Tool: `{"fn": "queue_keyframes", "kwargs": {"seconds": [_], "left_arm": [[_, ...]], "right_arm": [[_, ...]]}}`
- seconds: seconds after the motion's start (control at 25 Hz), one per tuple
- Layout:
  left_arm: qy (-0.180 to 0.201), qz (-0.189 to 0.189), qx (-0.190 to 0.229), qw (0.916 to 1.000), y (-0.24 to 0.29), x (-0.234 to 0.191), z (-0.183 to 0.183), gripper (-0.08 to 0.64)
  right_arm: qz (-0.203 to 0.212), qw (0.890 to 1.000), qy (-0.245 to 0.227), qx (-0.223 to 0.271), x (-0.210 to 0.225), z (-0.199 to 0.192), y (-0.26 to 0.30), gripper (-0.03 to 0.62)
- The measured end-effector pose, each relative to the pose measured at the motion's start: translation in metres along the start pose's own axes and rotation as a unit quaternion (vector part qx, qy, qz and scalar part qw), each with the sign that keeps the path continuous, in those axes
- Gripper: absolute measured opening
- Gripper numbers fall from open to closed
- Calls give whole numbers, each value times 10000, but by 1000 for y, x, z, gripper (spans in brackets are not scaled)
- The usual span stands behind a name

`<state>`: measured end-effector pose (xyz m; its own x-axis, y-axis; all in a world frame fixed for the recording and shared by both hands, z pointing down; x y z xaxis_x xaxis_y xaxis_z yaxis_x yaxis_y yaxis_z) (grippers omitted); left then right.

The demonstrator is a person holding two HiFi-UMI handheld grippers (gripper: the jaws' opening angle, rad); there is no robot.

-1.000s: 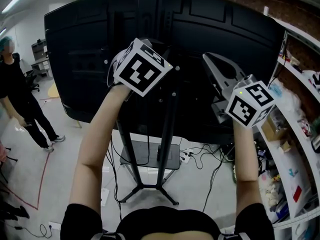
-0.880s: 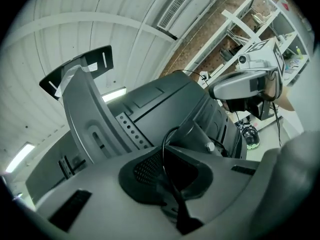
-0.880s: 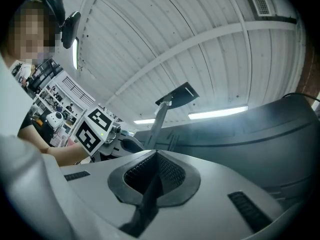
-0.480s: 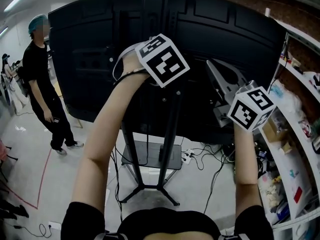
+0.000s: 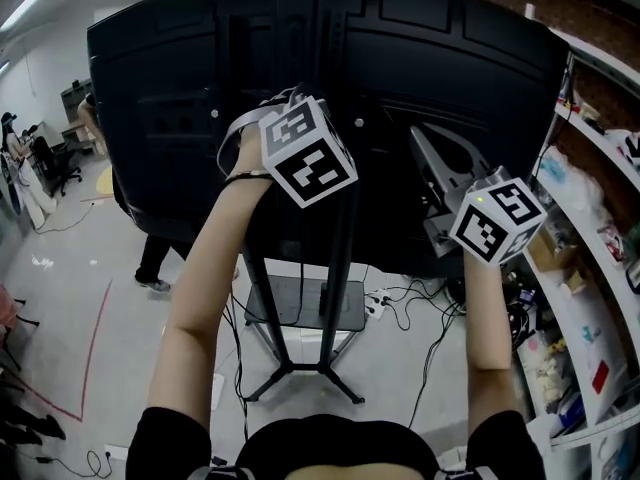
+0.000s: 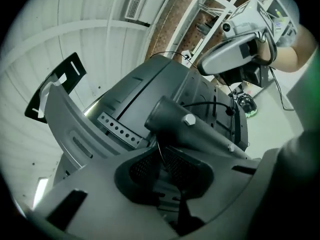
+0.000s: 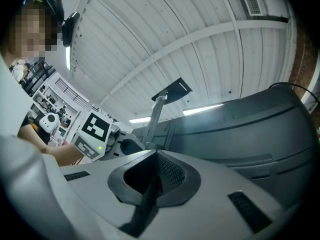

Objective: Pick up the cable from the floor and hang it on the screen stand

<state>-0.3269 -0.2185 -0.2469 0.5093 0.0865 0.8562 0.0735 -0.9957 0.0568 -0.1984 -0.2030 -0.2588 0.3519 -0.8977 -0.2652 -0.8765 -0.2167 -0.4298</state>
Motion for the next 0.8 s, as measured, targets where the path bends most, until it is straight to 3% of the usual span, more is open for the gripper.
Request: {"fn": "queue_keyframes", "kwargs": {"seconds": [0.08,0.24,0.4,0.52,0.8], "left_arm": [[144,-15,164,9998,3,14,-4,35],[536,545,341,9965,-8,20,-8,53],[85,638,893,9939,-24,30,-7,158],[-170,944,1083,9895,-36,37,-13,158],[-645,1108,1651,9779,-74,81,-26,156]], "right_arm": [[-46,10000,24,1,-2,-4,-2,22],[-110,9999,-17,21,-10,-10,-8,23],[-233,9997,-112,26,-22,-18,-18,23],[-349,9992,-176,-19,-31,-27,-30,23],[-840,9963,-159,-98,-53,-51,-61,23]]}}
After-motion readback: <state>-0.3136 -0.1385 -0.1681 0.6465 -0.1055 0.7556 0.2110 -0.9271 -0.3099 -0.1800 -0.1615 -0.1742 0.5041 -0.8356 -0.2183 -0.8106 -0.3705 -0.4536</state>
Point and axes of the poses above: the fingertips, and each gripper's own axes: y forward along the fingers, x to its right, z out of its top, the point moved 2 cm from there along -y, backward along the fingers, and after that the axes turned 9 degrees about x, right-handed, at the moved point
